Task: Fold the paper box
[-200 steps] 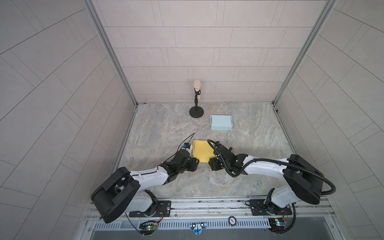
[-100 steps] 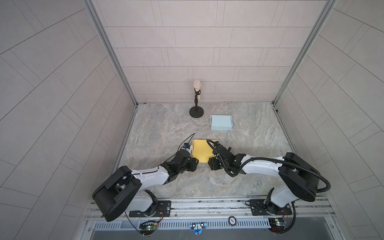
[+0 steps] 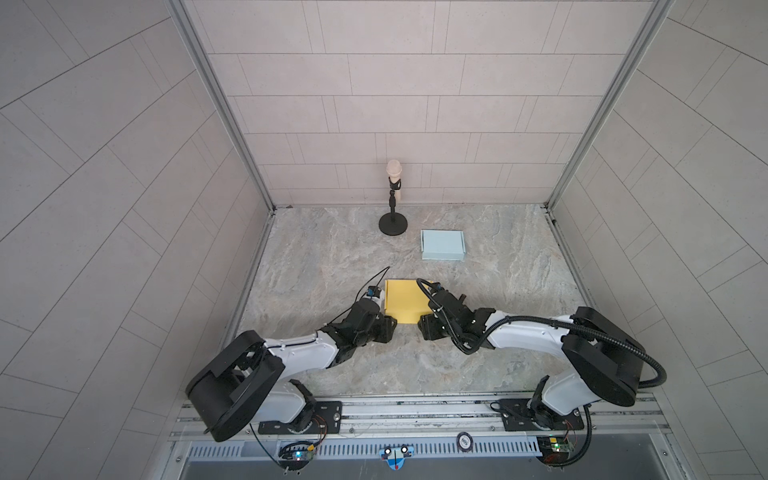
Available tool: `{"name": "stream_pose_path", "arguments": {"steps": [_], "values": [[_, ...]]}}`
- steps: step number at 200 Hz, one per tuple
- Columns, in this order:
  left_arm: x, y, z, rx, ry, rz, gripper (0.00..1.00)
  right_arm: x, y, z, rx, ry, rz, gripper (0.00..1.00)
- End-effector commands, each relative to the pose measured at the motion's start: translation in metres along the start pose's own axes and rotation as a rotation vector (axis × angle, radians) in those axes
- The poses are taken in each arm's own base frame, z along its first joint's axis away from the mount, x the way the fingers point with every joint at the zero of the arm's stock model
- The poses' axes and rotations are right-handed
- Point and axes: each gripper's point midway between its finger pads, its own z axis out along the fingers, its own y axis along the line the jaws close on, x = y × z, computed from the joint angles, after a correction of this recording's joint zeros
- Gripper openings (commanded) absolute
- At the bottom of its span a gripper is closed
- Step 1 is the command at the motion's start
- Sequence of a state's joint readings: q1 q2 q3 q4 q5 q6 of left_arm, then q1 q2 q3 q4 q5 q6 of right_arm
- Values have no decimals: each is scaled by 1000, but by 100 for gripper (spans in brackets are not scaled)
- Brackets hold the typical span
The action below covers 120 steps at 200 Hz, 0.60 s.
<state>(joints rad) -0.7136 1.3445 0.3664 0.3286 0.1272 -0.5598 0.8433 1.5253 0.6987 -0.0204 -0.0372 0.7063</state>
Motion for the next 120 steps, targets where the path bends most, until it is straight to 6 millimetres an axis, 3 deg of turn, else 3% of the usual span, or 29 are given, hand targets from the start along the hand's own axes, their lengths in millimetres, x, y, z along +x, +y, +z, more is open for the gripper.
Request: {"name": "stream_pose_path", "arguments": {"steps": [1,34,75,120], "values": [[-11,-4,1,11,-30,14,47,-4,-5,-10,15,-23,-4,64],[-12,-3,0,9,-30,15,47,-15,-15,-30,86,-48,-56,64],[-12,-3,1,9,-30,12,47,-49,-25,-63,214,-109,-155,64],[-15,-4,1,7,-33,15,47,-95,-10,-51,184,-112,-193,65]]}}
